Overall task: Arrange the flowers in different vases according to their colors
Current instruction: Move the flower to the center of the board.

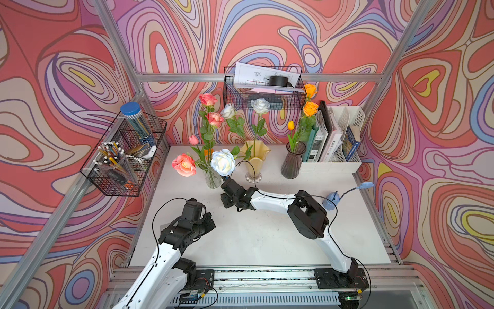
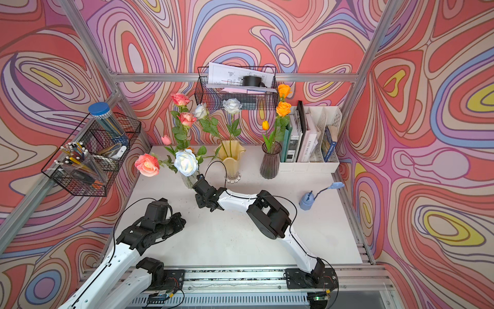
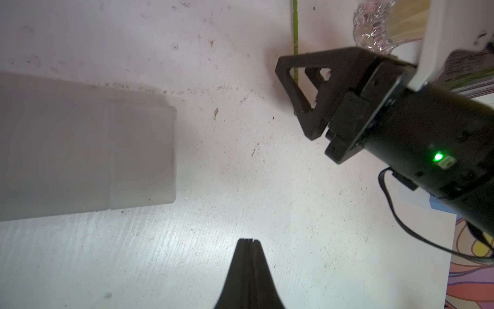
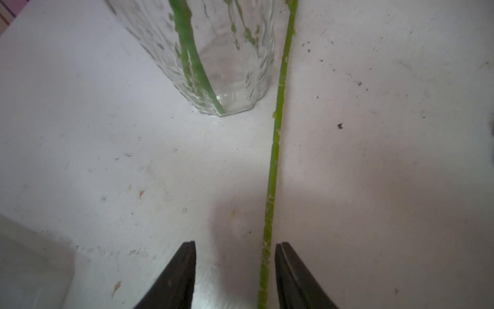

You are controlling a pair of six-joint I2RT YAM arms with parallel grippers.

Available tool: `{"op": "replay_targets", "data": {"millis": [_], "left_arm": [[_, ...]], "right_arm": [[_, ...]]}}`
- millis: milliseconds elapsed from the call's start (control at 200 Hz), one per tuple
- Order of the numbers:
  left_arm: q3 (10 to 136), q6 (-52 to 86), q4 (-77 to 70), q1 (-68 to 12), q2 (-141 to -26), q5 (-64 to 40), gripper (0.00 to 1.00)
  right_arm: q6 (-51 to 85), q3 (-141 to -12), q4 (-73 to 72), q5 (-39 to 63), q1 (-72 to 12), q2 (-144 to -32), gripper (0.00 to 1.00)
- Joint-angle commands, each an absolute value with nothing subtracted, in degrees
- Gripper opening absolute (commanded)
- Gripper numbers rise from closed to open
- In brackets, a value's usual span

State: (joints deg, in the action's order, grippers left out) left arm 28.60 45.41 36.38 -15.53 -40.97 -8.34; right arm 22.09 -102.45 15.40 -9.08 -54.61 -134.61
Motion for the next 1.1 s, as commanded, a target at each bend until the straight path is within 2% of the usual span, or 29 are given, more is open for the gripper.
{"op": "replay_targets", "data": {"millis": [0,200,325,391,481,571,621,871,1097], "left_arm": [[27.9,44.4,36.5,-15.1,-40.8,-8.3,0.0],[27.9,44.3,36.4,-15.1,-40.9,-8.3,0.0],[27.9,44.3,36.6,-15.0,-40.5,-8.2,0.0],[27.8,44.4,36.4,-15.0,-40.6,-8.2,0.0],[27.8,44.3,36.1,-15.0,-41.0,-8.3,0.0],[27.7,44.3,36.0,-15.0,-41.2,-8.3,0.0],[27.7,44.3,36.0,-15.0,-41.0,-8.4,0.0],[27.7,44.1,35.7,-15.0,-41.6,-9.0,0.0],[27.7,44.4,35.9,-15.0,-41.0,-8.8,0.0]], "right_arm": [[19.1,-107.5,19.4,-13.2,-54.7,-137.9,0.49],[17.5,-114.9,23.5,-15.7,-54.1,-143.4,0.46],[17.7,-113.4,23.0,-17.2,-53.7,-143.1,0.42],[18.0,-111.7,21.9,-16.7,-53.4,-142.4,0.35],[17.8,-110.7,21.9,-16.3,-53.2,-142.0,0.15],[18.1,-108.9,21.8,-16.0,-53.3,-140.8,0.03],[18.2,-106.7,21.6,-16.2,-53.2,-139.0,0.0],[19.0,-84.6,21.5,-14.3,-53.3,-123.5,0.0],[21.2,-62.4,26.2,-11.4,-53.4,-103.4,0.0]]}}
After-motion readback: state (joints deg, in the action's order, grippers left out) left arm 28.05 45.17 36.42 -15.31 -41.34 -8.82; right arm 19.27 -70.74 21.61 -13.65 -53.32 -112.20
